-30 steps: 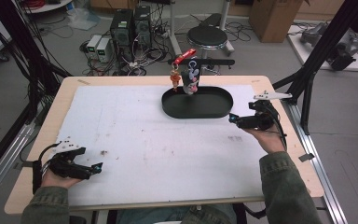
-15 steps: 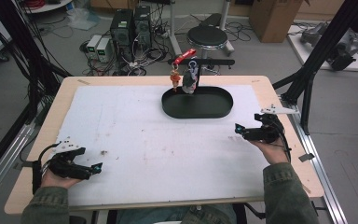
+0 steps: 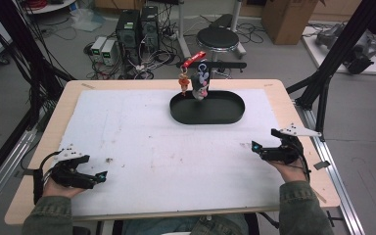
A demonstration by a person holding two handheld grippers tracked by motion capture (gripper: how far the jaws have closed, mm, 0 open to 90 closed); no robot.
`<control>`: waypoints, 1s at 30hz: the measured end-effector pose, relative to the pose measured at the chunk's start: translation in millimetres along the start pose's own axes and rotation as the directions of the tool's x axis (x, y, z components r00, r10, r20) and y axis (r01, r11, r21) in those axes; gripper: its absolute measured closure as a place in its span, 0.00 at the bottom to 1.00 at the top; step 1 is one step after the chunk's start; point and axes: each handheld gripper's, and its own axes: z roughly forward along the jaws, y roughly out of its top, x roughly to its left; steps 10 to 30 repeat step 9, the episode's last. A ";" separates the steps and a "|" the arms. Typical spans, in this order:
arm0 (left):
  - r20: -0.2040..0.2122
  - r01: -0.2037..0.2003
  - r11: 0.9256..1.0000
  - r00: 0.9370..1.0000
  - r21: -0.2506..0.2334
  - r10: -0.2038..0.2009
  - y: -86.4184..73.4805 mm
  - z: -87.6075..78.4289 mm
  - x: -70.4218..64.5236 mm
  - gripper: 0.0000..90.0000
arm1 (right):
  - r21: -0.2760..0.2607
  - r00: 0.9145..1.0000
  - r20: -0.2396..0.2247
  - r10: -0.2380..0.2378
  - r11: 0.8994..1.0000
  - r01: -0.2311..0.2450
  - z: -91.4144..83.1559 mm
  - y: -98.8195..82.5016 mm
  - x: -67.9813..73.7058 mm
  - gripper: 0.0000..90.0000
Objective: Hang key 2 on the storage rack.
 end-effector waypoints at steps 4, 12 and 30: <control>0.000 0.000 1.000 1.000 0.000 0.000 0.0 0.0 0.4 0.02 | -0.011 0.999 0.014 -0.040 0.999 0.040 -2.7 -13.6 2.4 0.01; 0.000 0.000 1.000 1.000 0.000 0.000 0.1 0.5 0.2 0.02 | -0.051 1.000 0.007 -0.023 0.998 0.023 -6.6 -11.6 3.3 0.01; 0.000 0.000 1.000 1.000 0.000 0.000 0.1 0.5 0.2 0.02 | -0.051 1.000 0.007 -0.023 0.998 0.023 -6.6 -11.6 3.3 0.01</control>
